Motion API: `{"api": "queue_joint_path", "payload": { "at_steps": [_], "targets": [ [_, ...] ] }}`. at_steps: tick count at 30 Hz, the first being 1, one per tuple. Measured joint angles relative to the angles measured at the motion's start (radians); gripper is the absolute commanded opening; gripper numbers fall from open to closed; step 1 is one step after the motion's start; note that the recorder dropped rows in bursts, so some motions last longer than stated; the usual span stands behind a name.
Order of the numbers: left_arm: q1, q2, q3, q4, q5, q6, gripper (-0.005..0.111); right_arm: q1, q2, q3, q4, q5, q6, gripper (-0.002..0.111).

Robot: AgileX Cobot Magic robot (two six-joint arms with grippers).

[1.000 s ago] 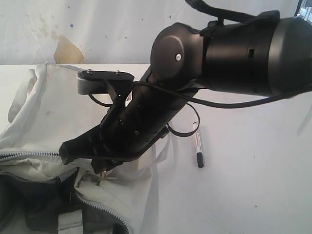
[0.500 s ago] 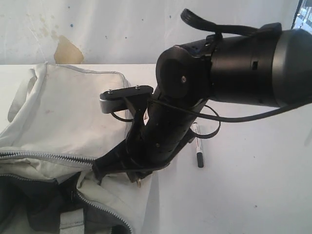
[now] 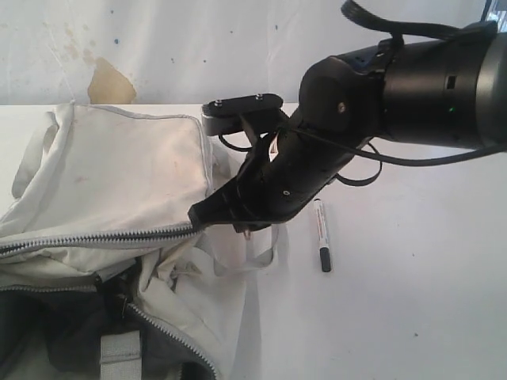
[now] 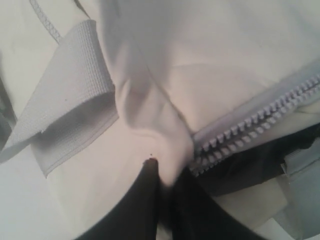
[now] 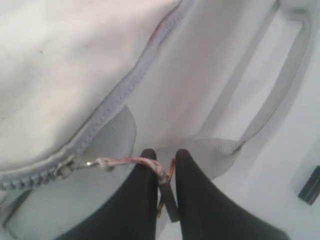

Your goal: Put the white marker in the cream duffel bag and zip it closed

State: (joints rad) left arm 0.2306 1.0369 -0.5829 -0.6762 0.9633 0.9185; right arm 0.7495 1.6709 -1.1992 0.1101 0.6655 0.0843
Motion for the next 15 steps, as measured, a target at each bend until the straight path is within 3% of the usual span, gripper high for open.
{"api": "queue_joint_path", "payload": {
  "at_steps": [3,6,8,9,11,12,15],
  "targets": [
    [0.0,0.0,-0.001,0.0,-0.01,0.031,0.002,0.0,0.0,0.0,-0.003,-0.047,-0.016,0.0],
    [0.0,0.0,-0.001,0.0,-0.025,0.031,0.021,0.0,0.0,0.0,-0.005,-0.054,-0.023,0.0],
    [0.0,0.0,-0.001,0.0,-0.034,0.031,0.041,0.0,0.0,0.0,-0.007,-0.054,-0.025,0.0],
    [0.0,0.0,-0.001,0.0,-0.038,0.031,0.069,0.0,0.0,0.0,-0.007,-0.054,-0.028,0.0],
    [0.003,0.0,-0.011,0.006,-0.05,0.031,0.1,0.0,0.0,0.0,-0.008,-0.052,-0.043,0.0],
    [0.005,0.0,-0.027,0.011,-0.048,0.031,0.105,0.0,0.0,0.0,-0.008,-0.047,-0.049,0.0],
    [0.007,0.0,-0.084,0.011,-0.006,0.027,0.102,0.0,0.0,0.0,-0.008,-0.035,-0.051,0.0]
  ]
}}
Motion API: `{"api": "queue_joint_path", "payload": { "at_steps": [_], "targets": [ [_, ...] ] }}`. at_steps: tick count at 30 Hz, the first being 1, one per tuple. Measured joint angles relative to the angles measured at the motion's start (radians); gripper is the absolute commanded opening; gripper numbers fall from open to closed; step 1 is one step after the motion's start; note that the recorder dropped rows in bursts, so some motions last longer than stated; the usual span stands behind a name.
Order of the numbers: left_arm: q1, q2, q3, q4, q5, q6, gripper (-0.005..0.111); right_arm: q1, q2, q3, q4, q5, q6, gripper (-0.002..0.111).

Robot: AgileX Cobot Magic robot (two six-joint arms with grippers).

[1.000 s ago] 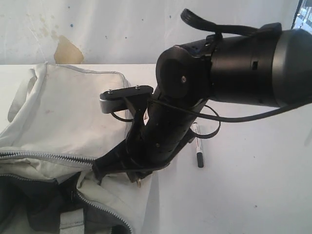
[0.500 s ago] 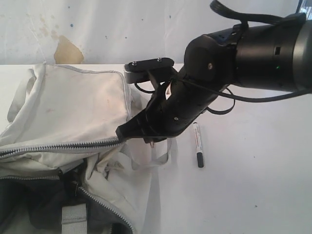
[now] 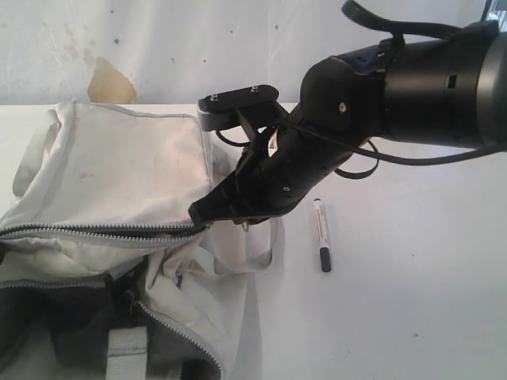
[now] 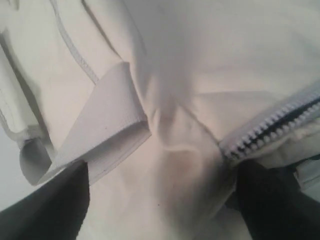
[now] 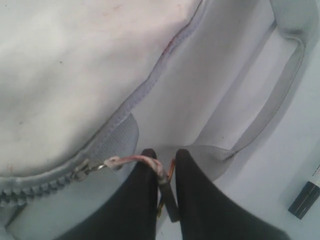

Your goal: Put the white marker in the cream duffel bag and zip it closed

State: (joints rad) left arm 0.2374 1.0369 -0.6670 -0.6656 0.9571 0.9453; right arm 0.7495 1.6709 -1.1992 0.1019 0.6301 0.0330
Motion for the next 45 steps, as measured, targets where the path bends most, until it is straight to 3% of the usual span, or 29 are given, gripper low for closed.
{"api": "queue_joint_path", "payload": {
  "at_steps": [7,10,14,24,30,34,40,45],
  "targets": [
    [0.0,0.0,-0.141,-0.023,0.178,-0.023,0.076,0.0,0.0,0.0,0.011,0.012,0.0,0.0],
    [-0.027,0.0,-0.175,-0.094,0.246,0.047,0.074,0.0,0.0,0.0,0.013,0.032,0.0,0.0],
    [-0.119,0.0,-0.175,-0.108,0.255,0.104,0.074,0.0,0.0,0.0,0.015,0.036,0.0,0.0],
    [-0.323,0.0,-0.164,-0.108,0.057,0.259,0.074,0.0,0.0,0.0,0.02,0.011,0.0,0.0],
    [-0.451,0.073,-0.096,-0.21,-0.065,0.352,0.075,-0.001,0.0,0.0,0.023,-0.006,0.0,0.0],
    [-0.495,0.124,-0.092,-0.281,-0.13,0.363,0.078,-0.001,0.0,0.0,0.023,-0.009,0.0,0.0],
    [-0.511,0.159,-0.092,-0.301,-0.144,0.365,0.084,-0.001,0.0,0.0,0.023,-0.01,0.0,0.0],
    [-0.586,0.198,-0.092,-0.304,-0.219,0.359,0.085,-0.001,0.0,0.0,0.023,-0.012,0.0,0.0]
  ]
}}
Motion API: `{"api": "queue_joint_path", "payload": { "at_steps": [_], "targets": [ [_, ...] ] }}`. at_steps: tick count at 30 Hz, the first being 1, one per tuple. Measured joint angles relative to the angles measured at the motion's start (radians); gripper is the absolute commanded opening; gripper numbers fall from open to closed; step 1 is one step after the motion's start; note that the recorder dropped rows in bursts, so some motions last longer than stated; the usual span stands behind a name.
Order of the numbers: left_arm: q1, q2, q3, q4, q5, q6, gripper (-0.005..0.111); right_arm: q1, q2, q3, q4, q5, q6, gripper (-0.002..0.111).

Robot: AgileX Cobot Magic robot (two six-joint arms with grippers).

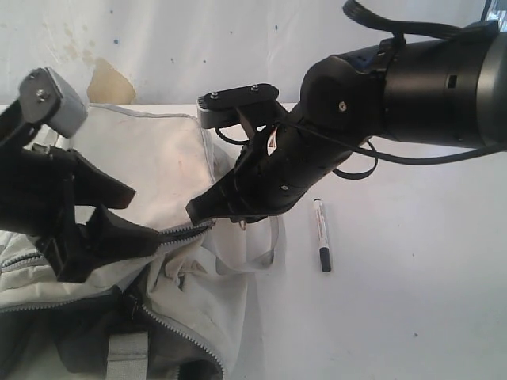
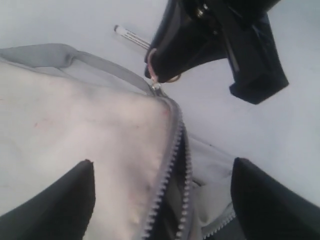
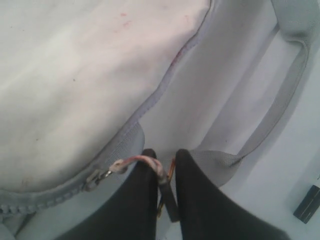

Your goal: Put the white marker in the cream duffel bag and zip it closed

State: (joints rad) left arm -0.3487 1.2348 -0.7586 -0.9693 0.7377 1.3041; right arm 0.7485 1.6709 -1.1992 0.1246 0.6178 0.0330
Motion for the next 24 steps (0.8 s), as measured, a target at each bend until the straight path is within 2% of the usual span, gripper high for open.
{"api": "queue_joint_path", "payload": {
  "at_steps": [5,8,10,13,16,18,24],
  "targets": [
    [-0.071,0.067,0.002,0.068,-0.054,-0.022,0.085,0.0,0.0,0.0,0.0,0.0,0.0,0.0],
    [-0.075,0.087,0.002,0.075,-0.082,-0.025,0.084,0.0,0.0,0.0,0.0,0.0,0.0,0.0],
    [-0.077,0.097,0.002,0.086,-0.104,-0.025,0.079,0.0,0.0,0.0,0.0,0.0,0.0,0.0],
    [-0.079,0.11,0.002,0.094,-0.128,-0.025,0.057,0.0,0.0,0.0,0.0,0.0,0.0,0.0],
    [-0.079,0.115,0.002,0.096,-0.135,-0.025,0.025,0.0,0.0,0.0,0.0,0.0,0.0,0.0],
    [-0.079,0.117,0.002,0.096,-0.135,-0.025,0.0,0.0,0.0,0.0,0.0,0.0,0.0,0.0],
    [-0.079,0.105,0.002,0.087,-0.131,-0.039,0.0,0.0,0.0,0.0,-0.01,-0.019,0.0,0.0]
  ]
}}
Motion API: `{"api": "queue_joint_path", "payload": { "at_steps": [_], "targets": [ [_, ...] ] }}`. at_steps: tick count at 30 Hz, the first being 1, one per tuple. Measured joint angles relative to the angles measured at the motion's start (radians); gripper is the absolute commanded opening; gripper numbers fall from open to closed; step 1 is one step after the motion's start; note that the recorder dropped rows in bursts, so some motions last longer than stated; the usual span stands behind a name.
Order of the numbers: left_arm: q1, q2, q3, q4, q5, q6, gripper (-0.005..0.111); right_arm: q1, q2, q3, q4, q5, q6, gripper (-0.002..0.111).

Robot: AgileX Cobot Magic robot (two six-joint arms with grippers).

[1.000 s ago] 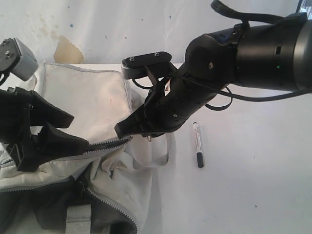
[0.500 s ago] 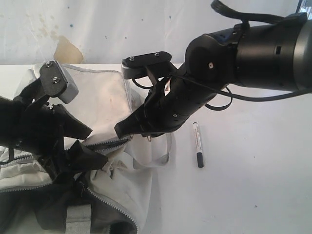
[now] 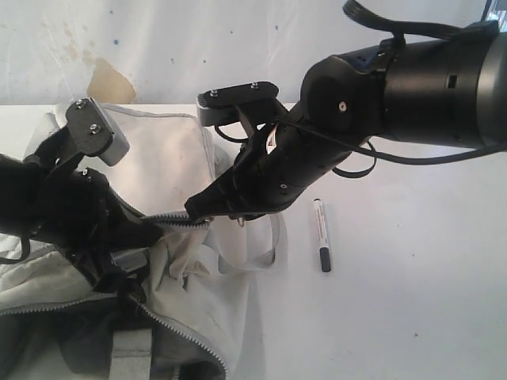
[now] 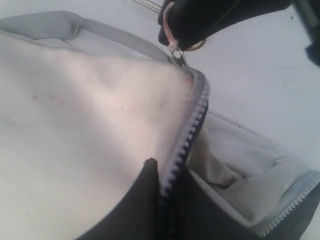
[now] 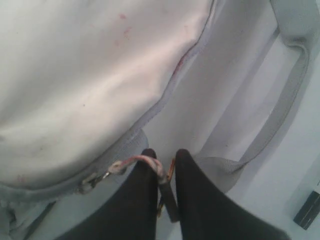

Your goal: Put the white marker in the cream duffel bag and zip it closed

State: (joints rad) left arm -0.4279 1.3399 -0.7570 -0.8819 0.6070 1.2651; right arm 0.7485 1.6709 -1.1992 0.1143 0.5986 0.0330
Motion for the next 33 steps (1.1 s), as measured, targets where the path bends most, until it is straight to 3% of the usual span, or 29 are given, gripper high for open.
{"api": "queue_joint_path", "payload": {
  "at_steps": [20,33],
  "targets": [
    [0.0,-0.141,0.021,0.155,0.011,-0.028,0.0,-0.057,0.049,0.0,-0.094,-0.303,0.0,0.0],
    [0.0,-0.193,0.021,0.29,0.102,-0.032,0.0,-0.102,0.144,0.0,-0.102,-0.514,0.045,0.0]
  ]
}}
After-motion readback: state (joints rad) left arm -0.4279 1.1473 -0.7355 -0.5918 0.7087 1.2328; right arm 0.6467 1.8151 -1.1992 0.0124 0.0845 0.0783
